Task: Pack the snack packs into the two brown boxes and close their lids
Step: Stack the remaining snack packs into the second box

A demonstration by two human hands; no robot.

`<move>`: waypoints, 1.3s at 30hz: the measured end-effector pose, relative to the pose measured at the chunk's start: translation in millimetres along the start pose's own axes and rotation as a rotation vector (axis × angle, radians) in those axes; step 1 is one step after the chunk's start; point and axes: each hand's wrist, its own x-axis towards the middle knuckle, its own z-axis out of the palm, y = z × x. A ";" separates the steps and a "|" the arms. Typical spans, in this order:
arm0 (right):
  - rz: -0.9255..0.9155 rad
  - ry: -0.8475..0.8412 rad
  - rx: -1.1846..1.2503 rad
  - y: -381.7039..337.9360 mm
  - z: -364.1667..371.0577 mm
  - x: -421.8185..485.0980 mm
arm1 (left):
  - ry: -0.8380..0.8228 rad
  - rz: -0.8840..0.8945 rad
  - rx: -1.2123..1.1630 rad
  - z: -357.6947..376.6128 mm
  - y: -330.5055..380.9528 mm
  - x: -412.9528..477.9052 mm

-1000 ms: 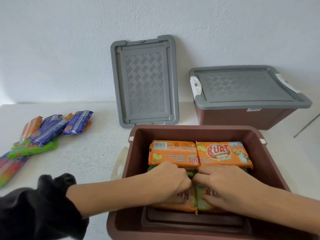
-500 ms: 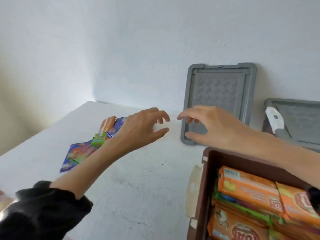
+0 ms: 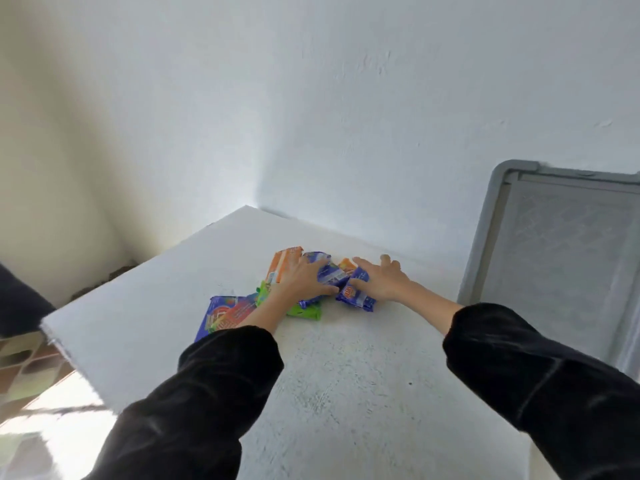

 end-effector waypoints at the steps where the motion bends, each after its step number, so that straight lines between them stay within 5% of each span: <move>1: 0.030 -0.019 0.014 -0.8 6.5 6.3 | 0.003 -0.001 -0.001 4.7 -1.6 3.1; 15: 0.381 -0.021 0.409 -17.8 11.1 6.9 | 0.195 -0.001 0.140 -6.1 18.5 -4.2; 23: 0.161 -0.043 0.442 -15.1 -28.5 -36.4 | 0.268 0.016 -0.044 -39.8 27.1 -36.0; 32: -0.046 0.075 0.478 51.7 -123.5 -202.3 | 0.273 0.419 -0.087 -81.8 141.1 -97.6; 39: -0.056 0.089 0.429 116.4 -109.2 -332.4 | 0.103 0.812 -0.062 -46.8 223.4 -164.0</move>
